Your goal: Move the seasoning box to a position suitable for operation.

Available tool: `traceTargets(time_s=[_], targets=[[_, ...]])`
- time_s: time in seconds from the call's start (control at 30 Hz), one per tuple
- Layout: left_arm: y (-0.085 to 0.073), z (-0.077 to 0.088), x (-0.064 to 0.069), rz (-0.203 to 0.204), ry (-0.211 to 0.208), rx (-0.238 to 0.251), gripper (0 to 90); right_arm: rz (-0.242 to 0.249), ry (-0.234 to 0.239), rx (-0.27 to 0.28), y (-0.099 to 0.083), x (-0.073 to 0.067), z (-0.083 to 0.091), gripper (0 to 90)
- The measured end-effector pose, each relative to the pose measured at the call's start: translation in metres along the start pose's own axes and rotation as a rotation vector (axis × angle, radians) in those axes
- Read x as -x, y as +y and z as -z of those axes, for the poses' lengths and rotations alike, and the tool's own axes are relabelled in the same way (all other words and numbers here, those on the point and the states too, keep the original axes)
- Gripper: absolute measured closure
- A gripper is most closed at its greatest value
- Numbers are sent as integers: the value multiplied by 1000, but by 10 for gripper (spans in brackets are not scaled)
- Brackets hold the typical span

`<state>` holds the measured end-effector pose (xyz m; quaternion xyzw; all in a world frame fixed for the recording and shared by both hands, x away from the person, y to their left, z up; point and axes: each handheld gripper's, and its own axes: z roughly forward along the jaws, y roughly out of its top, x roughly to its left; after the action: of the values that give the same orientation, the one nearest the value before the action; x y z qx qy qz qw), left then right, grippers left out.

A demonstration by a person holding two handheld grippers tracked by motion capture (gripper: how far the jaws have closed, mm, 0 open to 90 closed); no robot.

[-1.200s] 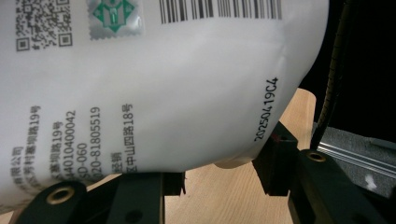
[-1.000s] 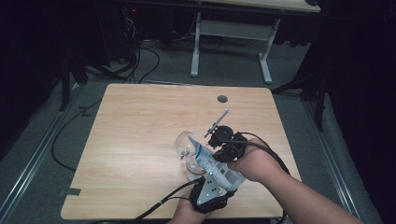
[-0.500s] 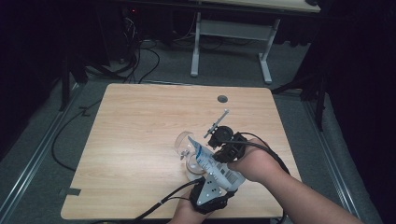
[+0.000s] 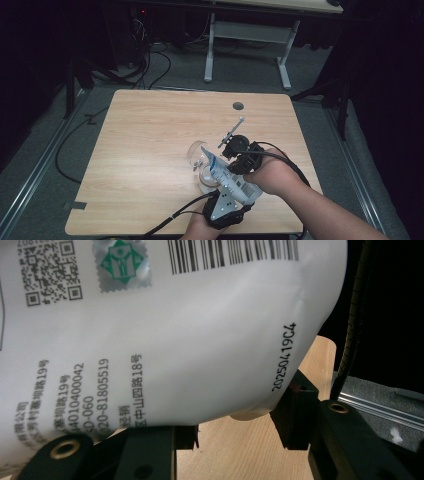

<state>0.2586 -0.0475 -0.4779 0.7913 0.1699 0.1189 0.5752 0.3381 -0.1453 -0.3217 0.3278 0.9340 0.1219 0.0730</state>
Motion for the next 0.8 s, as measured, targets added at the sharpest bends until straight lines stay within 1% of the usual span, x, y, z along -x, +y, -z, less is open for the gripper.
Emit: traceTargets(time_s=[0.8], targets=[[1,1,0,2,1,6,600,6,-6,0,2,-1,0,900]])
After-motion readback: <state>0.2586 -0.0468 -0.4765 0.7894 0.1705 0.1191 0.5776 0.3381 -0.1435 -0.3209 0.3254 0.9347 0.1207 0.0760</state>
